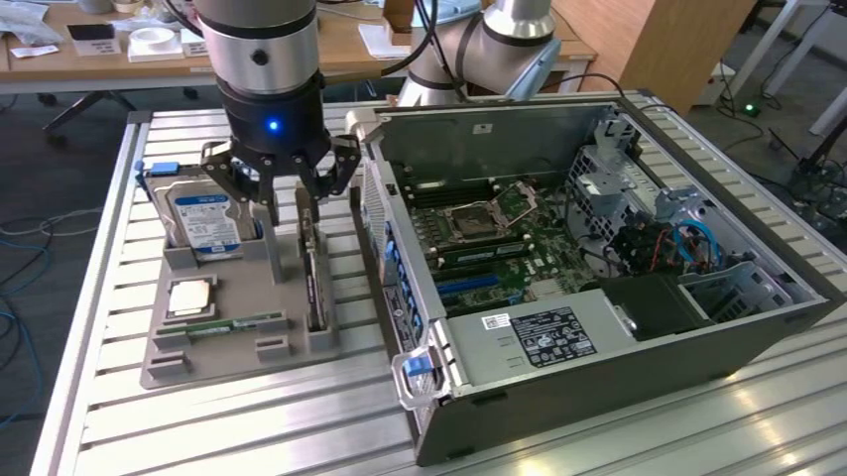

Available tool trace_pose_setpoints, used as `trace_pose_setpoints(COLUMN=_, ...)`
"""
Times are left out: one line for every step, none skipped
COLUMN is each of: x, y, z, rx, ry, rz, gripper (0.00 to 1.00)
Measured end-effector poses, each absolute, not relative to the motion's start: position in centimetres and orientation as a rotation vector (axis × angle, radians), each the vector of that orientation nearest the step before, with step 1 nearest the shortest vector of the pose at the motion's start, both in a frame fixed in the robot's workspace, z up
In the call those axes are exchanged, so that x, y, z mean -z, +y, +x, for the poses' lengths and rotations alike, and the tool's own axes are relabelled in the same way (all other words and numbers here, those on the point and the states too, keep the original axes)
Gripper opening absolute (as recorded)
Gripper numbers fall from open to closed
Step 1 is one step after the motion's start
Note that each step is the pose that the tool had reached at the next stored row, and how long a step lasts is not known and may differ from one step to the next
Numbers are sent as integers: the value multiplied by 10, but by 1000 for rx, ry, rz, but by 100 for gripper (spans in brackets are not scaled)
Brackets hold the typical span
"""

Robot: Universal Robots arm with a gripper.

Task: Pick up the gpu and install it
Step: 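Pick up the gpu and move the gpu toward the slot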

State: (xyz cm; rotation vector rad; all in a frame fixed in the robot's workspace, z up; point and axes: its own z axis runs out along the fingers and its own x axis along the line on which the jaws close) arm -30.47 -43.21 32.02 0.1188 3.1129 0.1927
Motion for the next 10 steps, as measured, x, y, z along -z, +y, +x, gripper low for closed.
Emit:
trace_pose_setpoints(x=-319, y=-432, z=-305, rx=-190, ry=3114, rz=119, gripper=47)
trace_pose_setpoints(x=-318, y=-432, z=-305, rx=-188, ry=3116, rz=119, gripper=47)
trace_pose_setpoints(x=-317, y=-432, z=-305, rx=-186, ry=3117, rz=119, gripper=47)
trace_pose_setpoints(x=-315, y=-432, z=-305, rx=-184, ry=3119, rz=119, gripper=47)
trace_pose_setpoints(x=-314, y=-432, z=-305, rx=-182, ry=3120, rz=119, gripper=47)
trace_pose_setpoints(x=-312, y=-432, z=-305, rx=-181, ry=3122, rz=120, gripper=47)
trace_pose_setpoints(x=-311, y=-432, z=-305, rx=-179, ry=3124, rz=120, gripper=47)
trace_pose_setpoints(x=-310, y=-432, z=-305, rx=-177, ry=3126, rz=120, gripper=47)
trace_pose_setpoints(x=-309, y=-432, z=-305, rx=-175, ry=3128, rz=120, gripper=47)
trace_pose_setpoints(x=-308, y=-432, z=-305, rx=-173, ry=3129, rz=120, gripper=47)
